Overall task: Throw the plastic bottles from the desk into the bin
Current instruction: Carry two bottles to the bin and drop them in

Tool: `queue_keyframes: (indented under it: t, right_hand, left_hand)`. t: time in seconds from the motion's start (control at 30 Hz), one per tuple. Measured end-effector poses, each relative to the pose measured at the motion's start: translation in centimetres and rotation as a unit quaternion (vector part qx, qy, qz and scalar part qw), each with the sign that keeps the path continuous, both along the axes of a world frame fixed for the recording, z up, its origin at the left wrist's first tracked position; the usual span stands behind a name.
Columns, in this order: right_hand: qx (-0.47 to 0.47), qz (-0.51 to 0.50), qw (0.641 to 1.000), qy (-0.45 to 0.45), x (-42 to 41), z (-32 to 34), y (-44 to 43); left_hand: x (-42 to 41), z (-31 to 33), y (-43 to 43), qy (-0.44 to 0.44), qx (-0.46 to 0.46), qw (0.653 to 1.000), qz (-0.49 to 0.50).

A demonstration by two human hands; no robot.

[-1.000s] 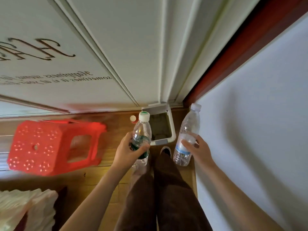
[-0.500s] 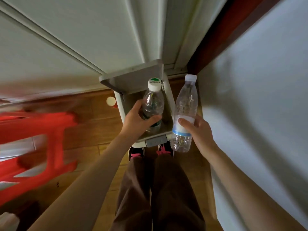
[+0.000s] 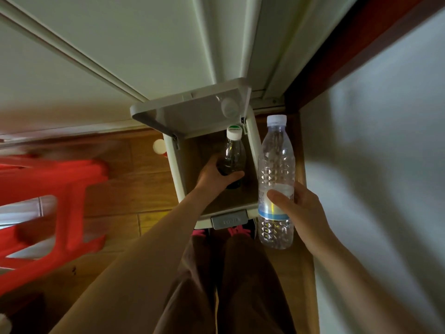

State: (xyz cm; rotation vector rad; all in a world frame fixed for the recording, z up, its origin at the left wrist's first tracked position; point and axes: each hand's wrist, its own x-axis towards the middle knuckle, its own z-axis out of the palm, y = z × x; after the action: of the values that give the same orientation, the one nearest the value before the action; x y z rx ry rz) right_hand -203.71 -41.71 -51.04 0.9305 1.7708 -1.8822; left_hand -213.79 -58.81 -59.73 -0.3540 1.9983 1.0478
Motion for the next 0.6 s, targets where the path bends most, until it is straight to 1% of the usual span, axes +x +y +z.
queue_keyframes:
  t: [0.1, 0.2, 0.37, 0.5, 0.6]
  right_hand:
    - [0.015, 0.006, 1.000, 0.001, 0.1, 0.0, -0.2]
    - [0.022, 0.009, 1.000, 0.007, 0.0, 0.1, -0.4]
    - [0.026, -0.010, 1.000, 0.000, -0.2, 0.9, -0.7]
    - [0.042, -0.017, 0.999, 0.020, -1.3, 2.7, -1.3]
    - [0.051, -0.015, 0.997, 0.052, -2.7, 4.6, -1.8]
  left_hand:
    - [0.1, -0.7, 0.1, -0.001, -0.004, 1.000, 0.015]
    - [0.1, -1.0, 0.2, -0.010, 0.001, 1.000, 0.004]
    - [0.0, 1.1, 0.1, 0.018, -0.015, 1.000, 0.000]
    - [0.4, 5.3, -1.7, 0.110, -0.038, 0.990, -0.078]
    - [1.2, 8.3, -3.9, 0.210, -0.029, 0.973, -0.091]
